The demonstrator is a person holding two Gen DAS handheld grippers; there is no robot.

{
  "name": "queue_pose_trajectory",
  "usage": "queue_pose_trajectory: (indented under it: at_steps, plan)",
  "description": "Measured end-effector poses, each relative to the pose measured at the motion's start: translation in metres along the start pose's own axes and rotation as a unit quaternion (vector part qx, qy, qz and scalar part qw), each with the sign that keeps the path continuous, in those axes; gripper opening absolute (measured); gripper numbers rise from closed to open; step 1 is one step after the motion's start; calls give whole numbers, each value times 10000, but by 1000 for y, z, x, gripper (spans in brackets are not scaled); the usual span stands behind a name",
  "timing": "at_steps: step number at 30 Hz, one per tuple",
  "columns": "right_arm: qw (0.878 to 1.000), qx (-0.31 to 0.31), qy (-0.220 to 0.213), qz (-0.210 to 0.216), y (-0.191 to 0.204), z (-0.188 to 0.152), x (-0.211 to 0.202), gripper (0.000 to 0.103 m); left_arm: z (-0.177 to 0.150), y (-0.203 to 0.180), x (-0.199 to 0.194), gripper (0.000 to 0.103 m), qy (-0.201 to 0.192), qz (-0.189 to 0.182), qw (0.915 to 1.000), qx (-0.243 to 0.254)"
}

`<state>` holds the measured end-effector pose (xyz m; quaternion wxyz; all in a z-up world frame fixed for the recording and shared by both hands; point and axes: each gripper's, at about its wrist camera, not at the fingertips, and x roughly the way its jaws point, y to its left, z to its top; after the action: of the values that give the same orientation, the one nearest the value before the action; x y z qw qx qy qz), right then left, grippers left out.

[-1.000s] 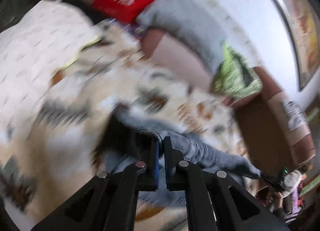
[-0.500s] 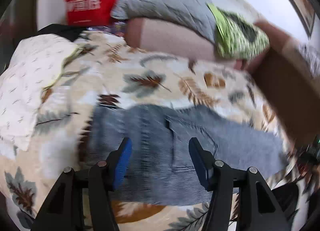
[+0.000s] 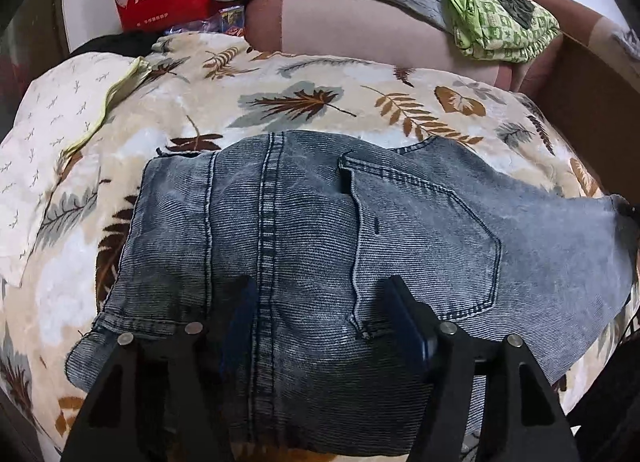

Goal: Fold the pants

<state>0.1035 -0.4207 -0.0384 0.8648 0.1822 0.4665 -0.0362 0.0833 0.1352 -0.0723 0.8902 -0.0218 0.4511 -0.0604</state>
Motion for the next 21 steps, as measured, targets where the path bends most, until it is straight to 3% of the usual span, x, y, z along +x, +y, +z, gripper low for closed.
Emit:
queue_pose_trajectory:
  at_steps: [3,4,7,8,10,13,15,16,17,18,20,21]
  plan:
    - [9971,-292,333,-616,-4,-8,42,25,-1,-8,3,78,-47,59,9999,151]
    - [9960,-427,435,-649,-7,-13,52,25,-1,-11,3,78,-49,116,9997,220]
    - [9992,219,-23,-322,-23,-19,22,38,-1,-9,2,78,-67,65,9997,220]
    - [9988,350,-134,-325,-25,-22,9,47,0,-7,2,78,-61,32,9998,186]
    - [9979,443,-317,-355,-22,-33,-23,52,0,-7,2,78,-59,21,9999,131]
    - [9966,578,-298,507,-12,-58,-55,54,-1,-8,3,79,-64,42,9999,131]
    - [9891,879,-181,1170,-10,-77,-56,68,-1,-8,3,79,-76,41,9999,119]
    - [9839,1113,53,1394,-15,-89,-45,68,-1,-8,3,79,-80,36,9999,120]
    - [9814,1349,355,1318,-24,-100,-28,68,-1,-7,3,79,-81,26,9999,123]
    - [9785,1603,666,1110,-35,-109,-11,61,-1,-7,3,79,-79,2,9999,117]
    - [9637,2277,677,1220,-58,-120,-7,47,-1,-5,1,79,-69,-22,9999,99]
    - [9632,2280,751,1211,-58,-115,-15,47,-1,-4,-1,79,-82,-32,9999,55]
